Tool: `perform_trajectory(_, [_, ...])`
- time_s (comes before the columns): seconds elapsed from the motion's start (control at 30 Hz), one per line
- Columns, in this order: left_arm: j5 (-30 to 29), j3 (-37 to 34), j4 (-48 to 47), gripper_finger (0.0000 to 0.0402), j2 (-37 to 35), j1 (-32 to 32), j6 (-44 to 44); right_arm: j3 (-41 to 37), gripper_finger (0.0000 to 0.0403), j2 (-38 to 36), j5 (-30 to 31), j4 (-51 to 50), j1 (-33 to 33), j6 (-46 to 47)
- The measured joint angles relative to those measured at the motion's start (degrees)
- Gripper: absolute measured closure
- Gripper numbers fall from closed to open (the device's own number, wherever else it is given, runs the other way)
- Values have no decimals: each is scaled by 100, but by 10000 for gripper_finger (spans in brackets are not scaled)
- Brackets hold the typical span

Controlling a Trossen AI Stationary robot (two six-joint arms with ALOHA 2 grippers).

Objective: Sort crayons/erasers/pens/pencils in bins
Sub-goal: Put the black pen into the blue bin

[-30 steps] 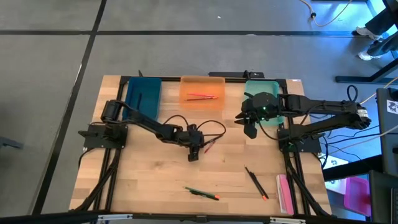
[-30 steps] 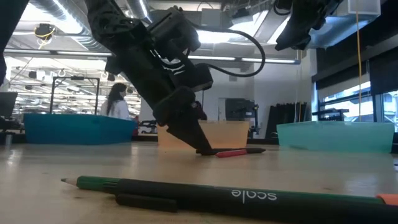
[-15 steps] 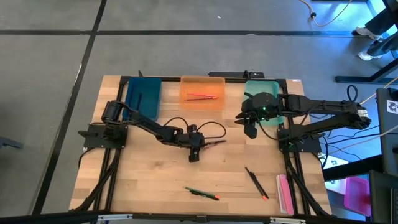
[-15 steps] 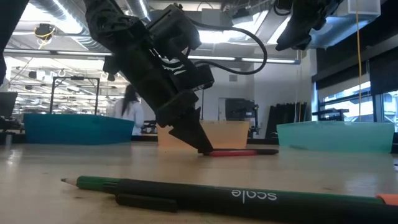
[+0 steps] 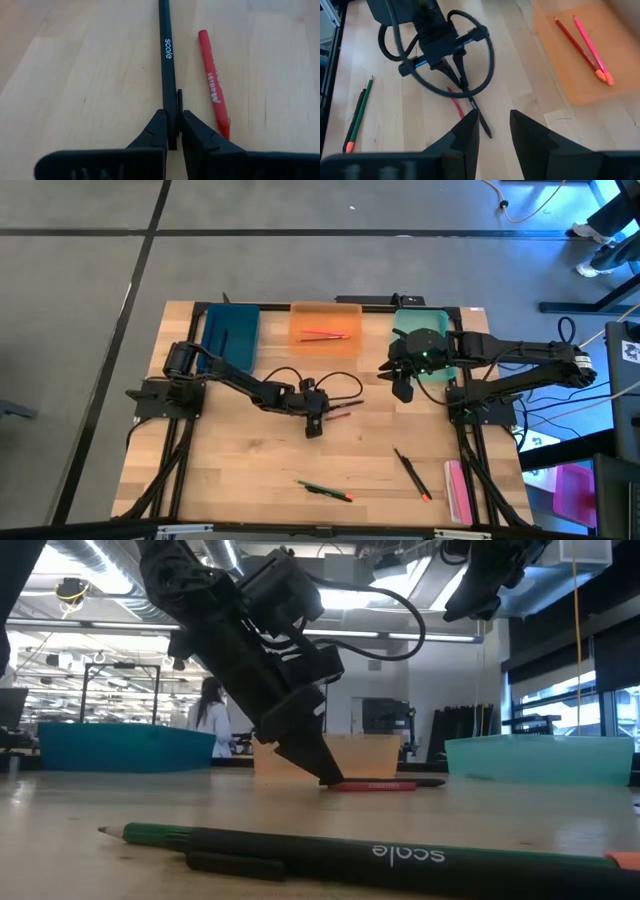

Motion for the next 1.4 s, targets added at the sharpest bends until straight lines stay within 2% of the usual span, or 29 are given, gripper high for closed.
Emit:
perform_trajectory(0.27, [411,-24,-55,386,-237,3,-603,0,289,2,-1,-9,0,15])
perform_trajectory(0.7, [367,-26,-202,389,-1019,8,-606,0,289,2,-2,-21,0,7])
perform_trajectory(1.07, [-323,-15,-1323,389,-2091,0,-830,-2,289,2,-2,-24,0,4])
perform_trajectory(1.4, [-1464,-9,-2955,388,-3432,6,-1607,-2,289,2,-2,-20,0,0])
